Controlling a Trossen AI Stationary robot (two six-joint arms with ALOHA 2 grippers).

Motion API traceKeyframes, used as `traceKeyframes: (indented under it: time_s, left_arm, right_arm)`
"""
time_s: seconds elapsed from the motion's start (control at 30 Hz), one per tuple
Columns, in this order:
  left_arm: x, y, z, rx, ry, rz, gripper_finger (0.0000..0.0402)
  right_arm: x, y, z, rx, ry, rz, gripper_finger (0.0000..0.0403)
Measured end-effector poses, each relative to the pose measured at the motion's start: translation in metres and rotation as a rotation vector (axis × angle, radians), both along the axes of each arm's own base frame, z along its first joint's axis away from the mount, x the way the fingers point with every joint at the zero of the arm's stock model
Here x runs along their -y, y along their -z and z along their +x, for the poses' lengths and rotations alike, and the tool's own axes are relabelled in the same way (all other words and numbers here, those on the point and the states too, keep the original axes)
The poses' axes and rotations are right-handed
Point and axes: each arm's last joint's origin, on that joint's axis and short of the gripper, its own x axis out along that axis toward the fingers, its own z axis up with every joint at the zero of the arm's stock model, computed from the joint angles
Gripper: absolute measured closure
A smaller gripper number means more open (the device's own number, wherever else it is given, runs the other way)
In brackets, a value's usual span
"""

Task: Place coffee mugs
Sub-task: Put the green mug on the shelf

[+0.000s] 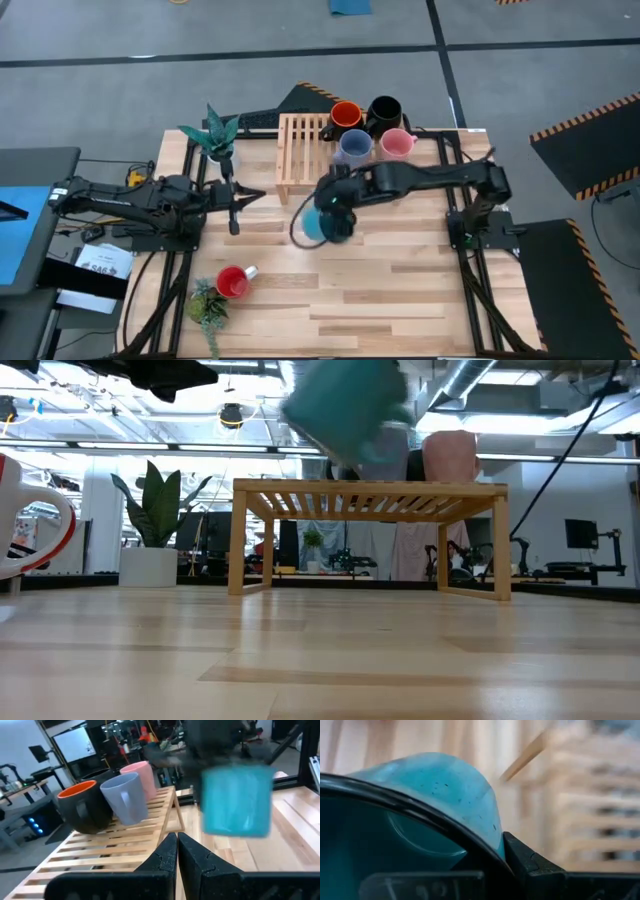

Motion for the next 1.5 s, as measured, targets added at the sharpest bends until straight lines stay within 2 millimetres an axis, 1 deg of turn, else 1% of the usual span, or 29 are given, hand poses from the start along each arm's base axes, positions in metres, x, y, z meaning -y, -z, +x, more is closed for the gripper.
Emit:
traceKeyframes:
  time_s: [0.07,0.17,0.33,0.4,0.47,0.57,0.73,0.8,0.9,1.03,1.23,1.4,1.5]
  left_arm:
    - [0.000,0.000,0.000,0.001,0.000,-0.012,0.0401]
    - [0.000,0.001,0.002,0.003,0.000,-0.023,0.0401]
    - [0.001,0.003,0.011,-0.004,0.002,-0.014,0.0401]
    - [0.001,0.006,0.016,-0.014,0.002,-0.001,0.0401]
    - [0.002,0.008,0.019,-0.029,0.000,0.013,0.0401]
    - [0.002,0.009,0.026,-0.025,0.000,0.027,0.0401]
    - [0.002,0.011,0.031,-0.025,0.000,0.027,0.0401]
    - [0.002,0.010,0.031,-0.017,-0.001,0.027,0.0401]
    - [0.002,0.010,0.031,-0.015,-0.002,0.027,0.0401]
    - [0.002,0.009,0.030,-0.013,-0.005,0.030,0.0401]
    - [0.002,0.010,0.030,-0.014,-0.008,0.032,0.0401]
    - [0.002,0.010,0.030,-0.014,-0.008,0.034,0.0401]
    - [0.002,0.010,0.030,-0.014,-0.009,0.034,0.0401]
  right_arm:
    - [-0.006,0.019,0.003,-0.113,-0.014,0.029,0.0356]
    - [-0.014,0.049,0.015,-0.227,-0.026,0.020,0.0356]
    - [-0.018,0.092,0.038,-0.290,-0.020,0.002,0.0356]
    - [-0.015,0.109,0.044,-0.318,-0.016,-0.002,0.0356]
    - [-0.011,0.120,0.048,-0.341,-0.007,-0.002,0.0356]
    - [-0.005,0.124,0.052,-0.335,0.005,0.000,0.0356]
    - [0.003,0.124,0.061,-0.248,0.040,0.037,0.0355]
    - [0.005,0.121,0.060,-0.240,0.053,0.052,0.0346]
    - [0.008,0.128,0.065,-0.231,0.057,0.072,0.0323]
    - [0.010,0.134,0.065,-0.260,0.069,0.075,0.0306]
    - [0.010,0.141,0.065,-0.290,0.045,0.091,0.0303]
    - [0.009,0.139,0.066,-0.273,0.005,0.078,0.0298]
    - [0.009,0.132,0.066,-0.247,0.001,0.075,0.0282]
